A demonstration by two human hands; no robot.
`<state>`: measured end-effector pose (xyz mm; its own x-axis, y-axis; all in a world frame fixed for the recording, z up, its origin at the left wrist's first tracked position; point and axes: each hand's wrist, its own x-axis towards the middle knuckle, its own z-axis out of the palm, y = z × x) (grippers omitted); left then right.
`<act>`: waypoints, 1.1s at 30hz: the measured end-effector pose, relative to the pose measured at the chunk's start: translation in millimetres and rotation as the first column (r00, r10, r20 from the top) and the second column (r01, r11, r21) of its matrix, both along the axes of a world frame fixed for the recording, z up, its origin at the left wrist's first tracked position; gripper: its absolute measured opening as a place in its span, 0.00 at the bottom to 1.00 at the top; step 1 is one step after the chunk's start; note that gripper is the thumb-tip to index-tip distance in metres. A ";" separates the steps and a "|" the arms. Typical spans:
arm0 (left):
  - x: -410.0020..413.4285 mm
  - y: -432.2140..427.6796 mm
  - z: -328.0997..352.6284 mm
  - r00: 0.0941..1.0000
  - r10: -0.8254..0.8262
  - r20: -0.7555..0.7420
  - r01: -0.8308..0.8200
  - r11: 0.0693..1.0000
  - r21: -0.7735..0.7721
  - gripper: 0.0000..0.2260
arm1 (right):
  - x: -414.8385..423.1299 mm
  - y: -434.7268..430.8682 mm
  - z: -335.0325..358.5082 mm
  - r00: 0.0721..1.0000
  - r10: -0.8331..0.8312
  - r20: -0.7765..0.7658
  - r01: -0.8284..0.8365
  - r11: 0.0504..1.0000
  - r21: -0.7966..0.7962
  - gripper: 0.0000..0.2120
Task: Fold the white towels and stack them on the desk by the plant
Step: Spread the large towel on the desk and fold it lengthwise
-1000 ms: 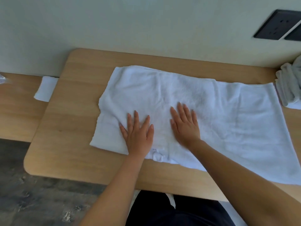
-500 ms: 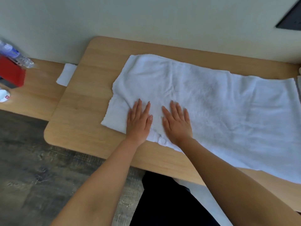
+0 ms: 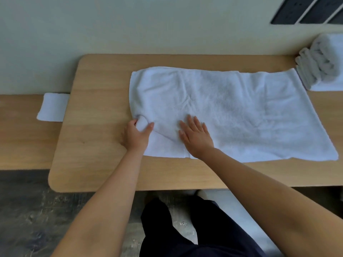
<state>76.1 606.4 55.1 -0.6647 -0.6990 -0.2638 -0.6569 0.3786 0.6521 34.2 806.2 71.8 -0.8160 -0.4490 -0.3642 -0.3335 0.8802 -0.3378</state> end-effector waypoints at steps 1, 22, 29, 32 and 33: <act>1.7 -5.9 -1.4 0.998 -0.021 -0.057 0.024 0.999 0.042 0.25 | 3.8 -7.6 0.8 1.000 0.001 -0.002 -0.001 1.000 0.004 0.25; 41.5 -51.6 -0.8 0.956 -0.110 -0.271 0.194 0.932 0.306 0.10 | 86.1 -84.9 -25.9 0.927 -0.164 -0.337 0.126 0.983 -0.130 0.23; 50.0 -55.2 7.1 0.920 -0.089 -0.381 0.254 0.877 0.408 0.04 | 74.0 -95.0 -15.7 0.918 -0.178 -0.353 0.167 0.984 -0.060 0.16; 47.4 -57.1 9.5 0.934 -0.071 -0.350 0.250 0.830 0.499 0.06 | 80.1 -94.0 -13.2 0.900 -0.217 -0.378 0.176 0.974 -0.142 0.16; 46.3 -57.4 9.7 0.943 -0.067 -0.327 0.240 0.817 0.525 0.06 | 84.8 -93.0 -13.4 0.892 -0.239 -0.384 0.180 0.966 -0.183 0.14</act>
<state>122.4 548.9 64.9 -0.8556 -0.3747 -0.3572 -0.3775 -0.0205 0.9258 119.0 713.2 58.4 -0.9597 -0.2732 0.0659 -0.2790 0.8986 -0.3387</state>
